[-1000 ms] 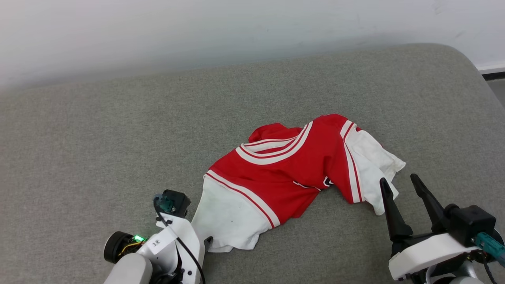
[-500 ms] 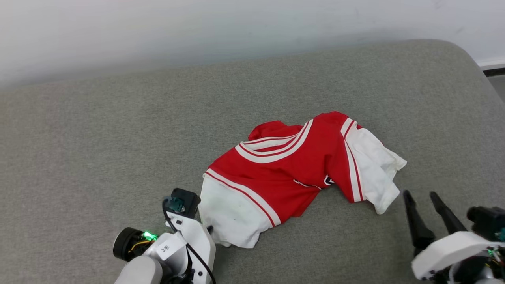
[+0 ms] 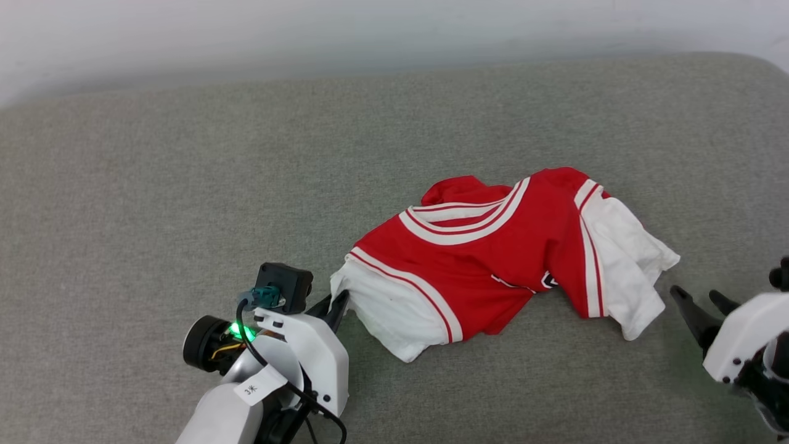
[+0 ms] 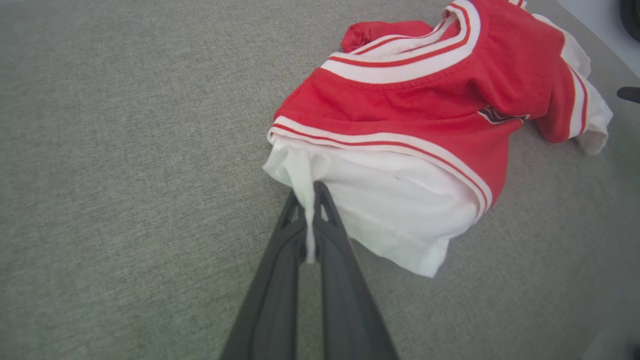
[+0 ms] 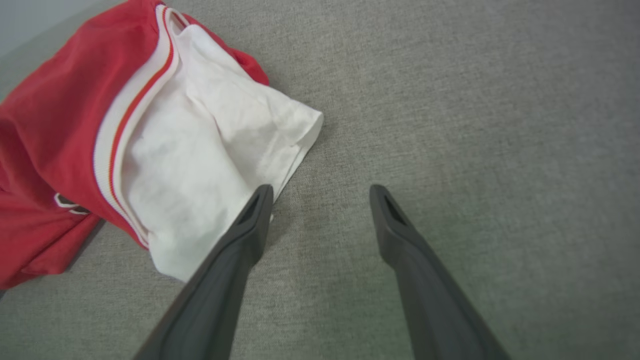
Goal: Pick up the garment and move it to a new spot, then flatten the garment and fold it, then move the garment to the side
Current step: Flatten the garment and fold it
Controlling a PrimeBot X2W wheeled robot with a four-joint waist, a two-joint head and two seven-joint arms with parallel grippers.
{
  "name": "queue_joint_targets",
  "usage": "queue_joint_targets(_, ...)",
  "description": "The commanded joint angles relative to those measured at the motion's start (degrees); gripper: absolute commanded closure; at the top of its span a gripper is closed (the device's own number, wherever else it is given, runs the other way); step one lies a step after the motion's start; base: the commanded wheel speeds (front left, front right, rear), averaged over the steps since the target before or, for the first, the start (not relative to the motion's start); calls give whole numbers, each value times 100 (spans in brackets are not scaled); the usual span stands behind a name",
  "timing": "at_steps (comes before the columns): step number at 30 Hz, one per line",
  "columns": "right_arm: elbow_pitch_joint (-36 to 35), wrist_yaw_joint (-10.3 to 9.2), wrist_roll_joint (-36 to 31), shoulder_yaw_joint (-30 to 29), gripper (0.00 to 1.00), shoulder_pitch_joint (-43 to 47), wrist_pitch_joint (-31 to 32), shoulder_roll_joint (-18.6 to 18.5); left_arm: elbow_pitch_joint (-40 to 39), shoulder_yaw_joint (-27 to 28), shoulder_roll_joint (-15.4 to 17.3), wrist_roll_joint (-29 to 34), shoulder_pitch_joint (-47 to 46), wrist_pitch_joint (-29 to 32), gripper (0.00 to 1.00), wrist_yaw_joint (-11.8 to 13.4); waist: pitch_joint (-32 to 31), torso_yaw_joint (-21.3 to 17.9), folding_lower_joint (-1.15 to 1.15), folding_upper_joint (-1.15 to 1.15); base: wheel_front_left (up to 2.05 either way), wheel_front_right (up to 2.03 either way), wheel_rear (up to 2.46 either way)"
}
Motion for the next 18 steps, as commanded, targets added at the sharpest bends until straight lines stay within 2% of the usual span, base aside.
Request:
queue_joint_targets(1,84,-4,68,175,0,-247,199,-145,-64,-21,-33,27,-98,-80,100,-18,125,94,-1,0,0,0,0)
queue_joint_targets(9,593,-4,115,891,0,-987,574,-570,-168,-135,-90,59,-321,-201,100,-69,483,265,-1,0,0,0,0)
queue_joint_targets(18,1292,7,399,1884,0,-1052,778,-529,-92,-121,-85,27,-410,-375,100,-77,721,342,-1,0,0,0,0)
